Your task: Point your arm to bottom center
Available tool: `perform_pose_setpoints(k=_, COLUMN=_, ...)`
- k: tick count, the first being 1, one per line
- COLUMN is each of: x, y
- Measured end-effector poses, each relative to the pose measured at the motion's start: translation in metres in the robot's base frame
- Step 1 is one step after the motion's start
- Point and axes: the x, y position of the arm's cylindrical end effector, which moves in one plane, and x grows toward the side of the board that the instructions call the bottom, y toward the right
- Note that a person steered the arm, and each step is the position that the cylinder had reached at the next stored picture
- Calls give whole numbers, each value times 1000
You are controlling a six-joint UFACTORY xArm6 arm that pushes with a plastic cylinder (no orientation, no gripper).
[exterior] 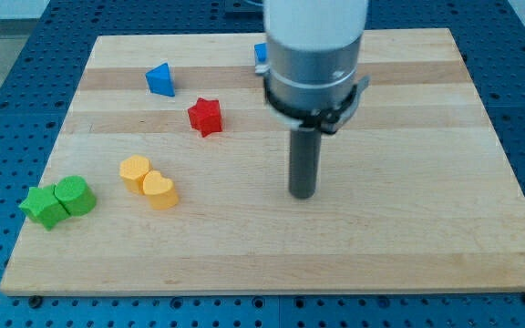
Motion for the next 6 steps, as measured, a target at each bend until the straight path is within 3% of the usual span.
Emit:
perform_pose_setpoints(k=1, x=-27, y=0)
perform_pose_setpoints(k=4, x=-24, y=0)
perform_pose_setpoints(k=6, x=63, y=1)
